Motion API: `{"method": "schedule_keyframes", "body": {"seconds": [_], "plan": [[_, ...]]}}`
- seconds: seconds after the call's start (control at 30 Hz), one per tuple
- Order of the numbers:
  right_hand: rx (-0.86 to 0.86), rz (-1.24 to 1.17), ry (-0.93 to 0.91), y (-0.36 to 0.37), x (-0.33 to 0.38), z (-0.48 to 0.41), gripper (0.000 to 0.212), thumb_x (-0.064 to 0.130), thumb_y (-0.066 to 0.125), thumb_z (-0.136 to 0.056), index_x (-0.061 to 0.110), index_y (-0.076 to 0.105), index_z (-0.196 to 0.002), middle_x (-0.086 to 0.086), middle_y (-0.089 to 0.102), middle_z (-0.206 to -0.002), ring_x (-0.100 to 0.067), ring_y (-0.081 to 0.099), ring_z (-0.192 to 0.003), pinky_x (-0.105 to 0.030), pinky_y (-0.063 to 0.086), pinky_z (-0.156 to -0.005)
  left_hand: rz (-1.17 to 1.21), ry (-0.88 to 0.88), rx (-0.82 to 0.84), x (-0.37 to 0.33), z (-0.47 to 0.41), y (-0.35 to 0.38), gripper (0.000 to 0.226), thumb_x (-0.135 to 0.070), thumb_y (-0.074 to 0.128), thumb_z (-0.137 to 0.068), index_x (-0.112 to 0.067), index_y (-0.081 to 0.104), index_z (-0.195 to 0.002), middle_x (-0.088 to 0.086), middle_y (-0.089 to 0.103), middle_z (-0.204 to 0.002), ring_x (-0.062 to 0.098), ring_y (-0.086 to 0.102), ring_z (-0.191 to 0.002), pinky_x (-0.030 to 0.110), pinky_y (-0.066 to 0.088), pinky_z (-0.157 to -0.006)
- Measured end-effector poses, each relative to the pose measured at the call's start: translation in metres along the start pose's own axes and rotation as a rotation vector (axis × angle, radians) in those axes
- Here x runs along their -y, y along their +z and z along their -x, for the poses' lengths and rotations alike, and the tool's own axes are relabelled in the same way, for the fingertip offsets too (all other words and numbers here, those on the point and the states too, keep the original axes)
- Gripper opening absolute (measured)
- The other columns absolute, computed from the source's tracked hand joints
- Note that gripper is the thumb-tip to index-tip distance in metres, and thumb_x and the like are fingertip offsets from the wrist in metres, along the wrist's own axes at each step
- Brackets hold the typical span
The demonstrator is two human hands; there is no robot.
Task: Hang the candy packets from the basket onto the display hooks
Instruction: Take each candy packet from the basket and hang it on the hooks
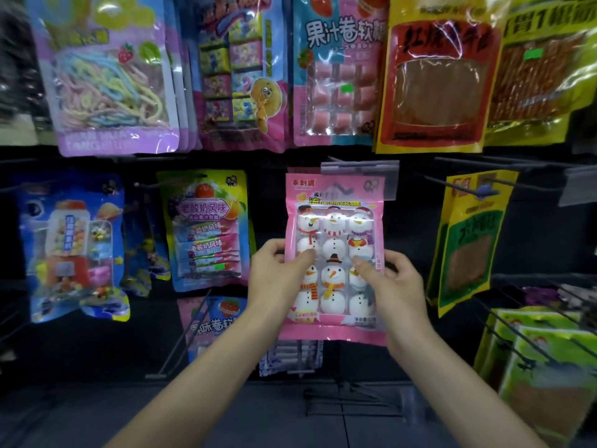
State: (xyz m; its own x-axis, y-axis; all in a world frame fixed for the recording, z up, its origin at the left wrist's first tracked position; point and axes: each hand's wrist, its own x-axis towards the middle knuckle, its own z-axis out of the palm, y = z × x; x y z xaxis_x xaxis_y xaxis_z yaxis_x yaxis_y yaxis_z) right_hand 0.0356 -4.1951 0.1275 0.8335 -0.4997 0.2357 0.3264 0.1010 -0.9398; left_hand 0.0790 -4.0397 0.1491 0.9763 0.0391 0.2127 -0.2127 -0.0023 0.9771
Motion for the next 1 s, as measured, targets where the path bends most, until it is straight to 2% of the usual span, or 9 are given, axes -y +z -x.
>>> {"method": "schedule_keyframes", "body": {"seconds": [0.1, 0.2, 0.37, 0.43, 0.53, 0.6, 0.77, 0.9, 1.0], "plan": [[-0.022, 0.027, 0.024, 0.009, -0.004, -0.020, 0.026, 0.020, 0.080, -0.092, 0.022, 0.063, -0.111, -0.003, 0.081, -0.094, -0.022, 0.080, -0.076, -0.043, 0.066, -0.066, -0.003, -0.010, -0.025, 0.003, -0.021, 0.006, 0.015, -0.021, 0.077, -0.091, -0.024, 0.067, -0.102, 0.001, 0.077, -0.092, 0.024, 0.076, -0.085, 0.051, 0.064, -0.081], [-0.055, 0.085, 0.010, 0.016, -0.011, -0.043, 0.027, 0.022, 0.081, -0.091, 0.023, 0.063, -0.111, -0.004, 0.080, -0.097, -0.024, 0.079, -0.081, -0.051, 0.066, -0.075, -0.037, -0.016, -0.041, 0.008, -0.044, 0.012, 0.017, -0.023, 0.077, -0.092, -0.022, 0.067, -0.105, -0.001, 0.075, -0.093, 0.019, 0.074, -0.085, 0.046, 0.063, -0.083], [-0.110, 0.256, -0.037, 0.024, -0.025, -0.081, 0.025, 0.027, 0.083, -0.087, 0.027, 0.063, -0.102, -0.002, 0.076, -0.097, -0.024, 0.077, -0.086, -0.051, 0.064, -0.082, -0.109, -0.035, -0.075, 0.022, -0.082, 0.028, 0.021, -0.028, 0.079, -0.091, -0.019, 0.068, -0.106, -0.001, 0.072, -0.088, 0.019, 0.071, -0.079, 0.042, 0.063, -0.079], [-0.139, 0.326, -0.045, 0.028, -0.030, -0.093, 0.026, 0.029, 0.084, -0.087, 0.025, 0.063, -0.102, -0.002, 0.074, -0.098, -0.022, 0.074, -0.085, -0.047, 0.063, -0.080, -0.148, -0.039, -0.090, 0.025, -0.093, 0.033, 0.022, -0.029, 0.079, -0.091, -0.019, 0.066, -0.106, -0.003, 0.070, -0.086, 0.016, 0.068, -0.074, 0.038, 0.061, -0.071], [-0.186, 0.435, -0.085, 0.033, -0.037, -0.107, 0.032, 0.033, 0.082, -0.088, 0.019, 0.063, -0.109, -0.003, 0.069, -0.101, -0.014, 0.066, -0.081, -0.031, 0.052, -0.064, -0.203, -0.014, -0.117, 0.031, -0.105, 0.039, 0.022, -0.031, 0.078, -0.093, -0.025, 0.061, -0.106, -0.009, 0.065, -0.083, 0.008, 0.062, -0.067, 0.027, 0.046, -0.055], [-0.210, 0.480, -0.108, 0.036, -0.040, -0.116, 0.035, 0.033, 0.082, -0.088, 0.017, 0.062, -0.112, -0.002, 0.068, -0.100, -0.011, 0.063, -0.079, -0.027, 0.045, -0.060, -0.234, 0.019, -0.126, 0.034, -0.111, 0.041, 0.024, -0.030, 0.077, -0.093, -0.026, 0.059, -0.108, -0.009, 0.065, -0.083, 0.008, 0.062, -0.068, 0.027, 0.046, -0.055], [-0.230, 0.546, -0.099, 0.042, -0.049, -0.133, 0.036, 0.037, 0.082, -0.088, 0.019, 0.058, -0.109, 0.007, 0.063, -0.086, -0.009, 0.060, -0.074, -0.033, 0.047, -0.066, -0.313, 0.059, -0.129, 0.039, -0.126, 0.042, 0.023, -0.030, 0.076, -0.094, -0.025, 0.060, -0.111, -0.004, 0.069, -0.087, 0.018, 0.069, -0.076, 0.035, 0.059, -0.068], [-0.233, 0.554, -0.097, 0.046, -0.052, -0.141, 0.036, 0.041, 0.082, -0.087, 0.020, 0.058, -0.105, 0.001, 0.066, -0.094, -0.019, 0.064, -0.083, -0.033, 0.048, -0.070, -0.371, 0.113, -0.120, 0.045, -0.134, 0.042, 0.022, -0.034, 0.074, -0.095, -0.025, 0.060, -0.110, -0.004, 0.069, -0.089, 0.018, 0.069, -0.078, 0.033, 0.056, -0.066], [-0.213, 0.549, -0.109, 0.045, -0.053, -0.146, 0.035, 0.041, 0.082, -0.086, 0.019, 0.059, -0.102, 0.002, 0.066, -0.090, -0.013, 0.062, -0.077, -0.032, 0.046, -0.068, -0.379, 0.117, -0.137, 0.046, -0.139, 0.042, 0.022, -0.035, 0.075, -0.095, -0.027, 0.059, -0.107, -0.004, 0.069, -0.088, 0.019, 0.069, -0.078, 0.032, 0.055, -0.065]]}}
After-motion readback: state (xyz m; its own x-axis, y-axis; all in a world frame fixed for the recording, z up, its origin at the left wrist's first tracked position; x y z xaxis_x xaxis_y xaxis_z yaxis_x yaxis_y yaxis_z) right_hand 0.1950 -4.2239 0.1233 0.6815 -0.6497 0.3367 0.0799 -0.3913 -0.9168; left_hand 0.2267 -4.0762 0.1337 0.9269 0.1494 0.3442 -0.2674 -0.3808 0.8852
